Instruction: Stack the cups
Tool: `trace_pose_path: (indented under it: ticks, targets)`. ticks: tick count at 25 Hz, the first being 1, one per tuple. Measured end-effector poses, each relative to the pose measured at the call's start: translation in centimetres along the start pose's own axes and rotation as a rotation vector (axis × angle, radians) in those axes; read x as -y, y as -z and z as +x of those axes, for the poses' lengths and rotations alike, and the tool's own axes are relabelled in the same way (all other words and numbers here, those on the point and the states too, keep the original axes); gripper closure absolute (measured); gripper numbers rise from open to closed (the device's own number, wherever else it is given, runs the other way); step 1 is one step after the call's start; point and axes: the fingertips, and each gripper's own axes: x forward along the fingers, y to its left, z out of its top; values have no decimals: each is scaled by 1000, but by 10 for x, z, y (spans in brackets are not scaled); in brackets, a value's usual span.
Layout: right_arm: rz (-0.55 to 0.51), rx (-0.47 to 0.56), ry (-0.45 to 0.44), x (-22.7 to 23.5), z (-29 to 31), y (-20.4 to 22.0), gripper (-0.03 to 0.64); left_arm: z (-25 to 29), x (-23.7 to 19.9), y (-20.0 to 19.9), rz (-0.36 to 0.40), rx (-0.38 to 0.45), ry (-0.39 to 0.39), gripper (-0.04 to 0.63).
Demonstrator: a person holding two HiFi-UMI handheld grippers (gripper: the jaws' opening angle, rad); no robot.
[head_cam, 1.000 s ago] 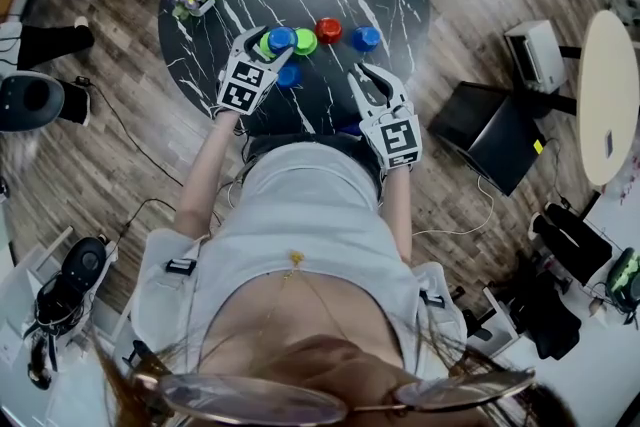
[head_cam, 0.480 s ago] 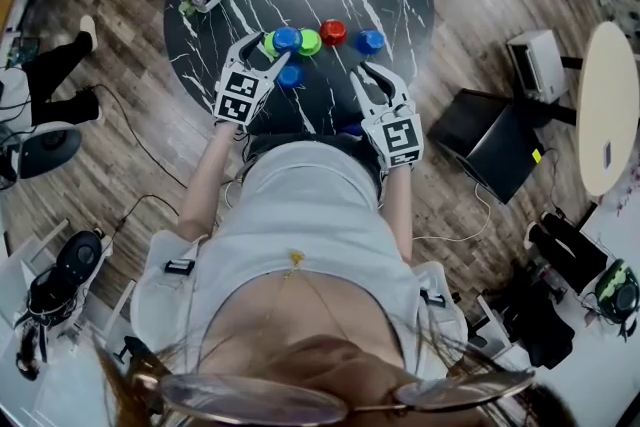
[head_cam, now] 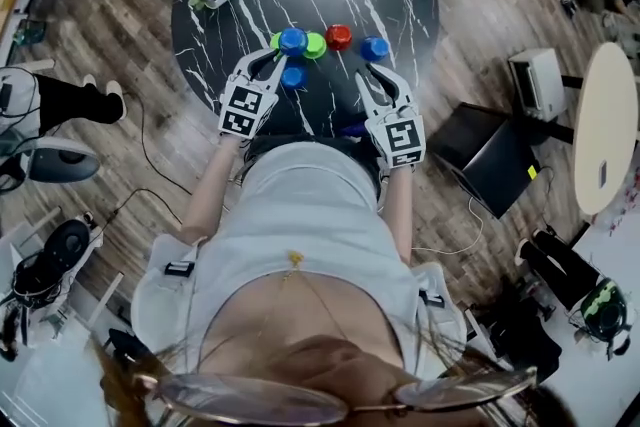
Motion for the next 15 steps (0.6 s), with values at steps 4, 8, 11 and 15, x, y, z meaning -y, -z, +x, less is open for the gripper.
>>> trace_pose_path:
  ticks: [4, 8, 11, 15]
  targets:
    - [-9, -7, -12, 3, 2, 1, 535, -2, 10, 0, -12, 13, 5, 557]
    - [-18, -10, -21, 8, 5, 2, 535, -2, 20, -3, -18, 34, 15, 563]
    - [-18, -10, -16, 14, 6, 4, 535, -1, 29, -3, -21, 41, 21, 563]
    - [-16, -34, -14, 24, 8, 11, 535, 1, 40, -7, -35, 43, 31, 563]
